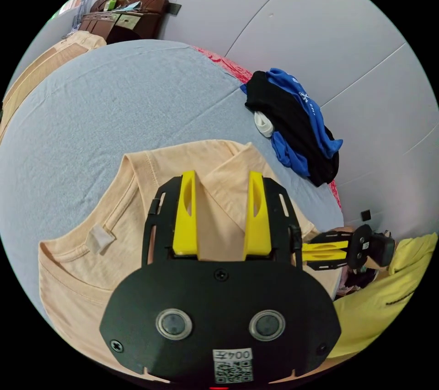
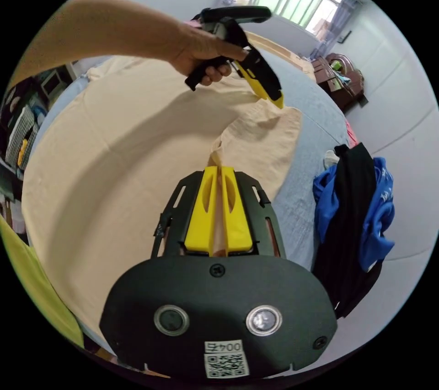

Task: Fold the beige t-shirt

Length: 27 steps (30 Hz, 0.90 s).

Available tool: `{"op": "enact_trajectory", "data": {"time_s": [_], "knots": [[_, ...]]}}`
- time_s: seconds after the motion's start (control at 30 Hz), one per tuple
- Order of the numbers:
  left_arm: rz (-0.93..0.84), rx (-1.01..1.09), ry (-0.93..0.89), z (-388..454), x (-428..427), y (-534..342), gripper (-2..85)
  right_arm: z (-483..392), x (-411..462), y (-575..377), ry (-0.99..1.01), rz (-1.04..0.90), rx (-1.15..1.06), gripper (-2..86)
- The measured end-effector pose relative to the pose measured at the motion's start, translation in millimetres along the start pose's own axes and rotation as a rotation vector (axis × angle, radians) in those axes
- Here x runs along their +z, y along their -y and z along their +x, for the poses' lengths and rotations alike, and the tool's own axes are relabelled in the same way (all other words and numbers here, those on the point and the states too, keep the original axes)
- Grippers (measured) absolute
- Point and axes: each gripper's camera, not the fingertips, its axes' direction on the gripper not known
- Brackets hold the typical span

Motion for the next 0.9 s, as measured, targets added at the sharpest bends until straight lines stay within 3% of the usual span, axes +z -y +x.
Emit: {"op": "enact_trajectory", "data": {"time_s": [0.17, 0.43, 0.67, 0.9], "knots": [[-0.01, 0.003, -0.054, -11, 2, 1, 13.8, 25, -19, -18, 0.039, 0.08, 0.177, 0.7], [0.048, -0.041, -0.035, -34, -7, -1, 12.7, 50, -30, -37, 0.047, 0.11, 0.262, 0.5], [-0.001, -0.091, -0.115, -57, -3, -1, 13.5, 73, -35, -47, 0.081, 0.137, 0.341, 0.4], [0.078, -0.251, -0.249, -91, -1, -10, 11.5, 78, -33, -51, 0.098, 0.14, 0.371, 0.0]]}}
